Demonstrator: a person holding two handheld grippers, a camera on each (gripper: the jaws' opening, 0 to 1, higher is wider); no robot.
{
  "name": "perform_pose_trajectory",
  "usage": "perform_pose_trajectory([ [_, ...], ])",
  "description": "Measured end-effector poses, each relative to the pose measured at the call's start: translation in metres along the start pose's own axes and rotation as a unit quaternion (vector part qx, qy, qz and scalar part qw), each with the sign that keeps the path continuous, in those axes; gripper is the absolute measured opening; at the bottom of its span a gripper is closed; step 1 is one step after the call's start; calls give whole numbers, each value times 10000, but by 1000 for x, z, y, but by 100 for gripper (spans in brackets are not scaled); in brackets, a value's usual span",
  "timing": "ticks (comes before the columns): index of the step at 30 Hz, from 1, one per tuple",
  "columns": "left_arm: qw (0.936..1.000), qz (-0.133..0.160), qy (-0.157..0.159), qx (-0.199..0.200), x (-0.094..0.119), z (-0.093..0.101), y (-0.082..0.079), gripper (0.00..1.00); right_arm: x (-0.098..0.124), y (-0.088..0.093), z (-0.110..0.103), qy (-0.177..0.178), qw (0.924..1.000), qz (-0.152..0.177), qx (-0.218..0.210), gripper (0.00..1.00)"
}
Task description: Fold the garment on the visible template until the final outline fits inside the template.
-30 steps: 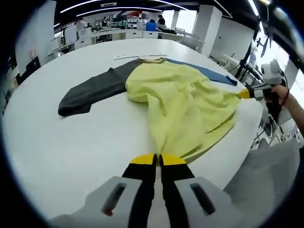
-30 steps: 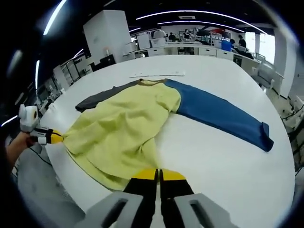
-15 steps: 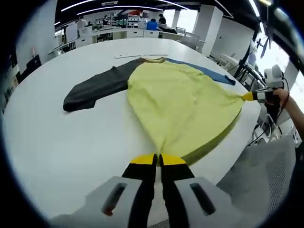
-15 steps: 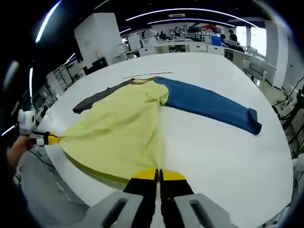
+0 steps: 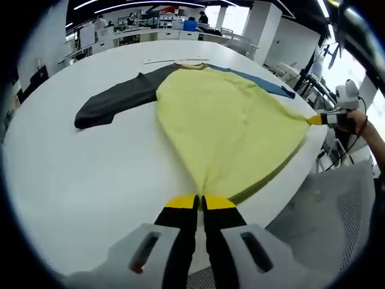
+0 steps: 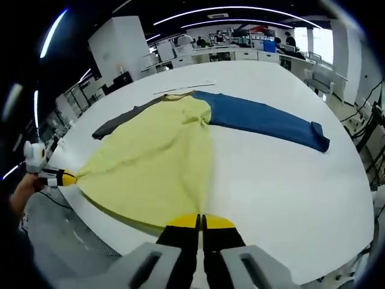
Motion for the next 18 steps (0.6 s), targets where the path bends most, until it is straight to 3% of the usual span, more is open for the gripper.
perform_pose_trajectory([
  [6,9997,-213,-19,-69,-1,-1,12,0,1,18,-1,82,9998,-110,-114,0],
  [18,9989,-460,-3,-97,-3,-1,28,0,-1,33,1,161,9993,-252,-226,0],
])
Point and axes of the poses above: the point that each gripper's makers call its tool centre point, and the gripper's own axes: x roughly backward along the fingers, z roughly to its right, y roughly out of its underside, the point moved 7 cm from there along x, roughly backward along the fingers, and after that the axes turned 11 degrees about z, right-handed, at the moved point
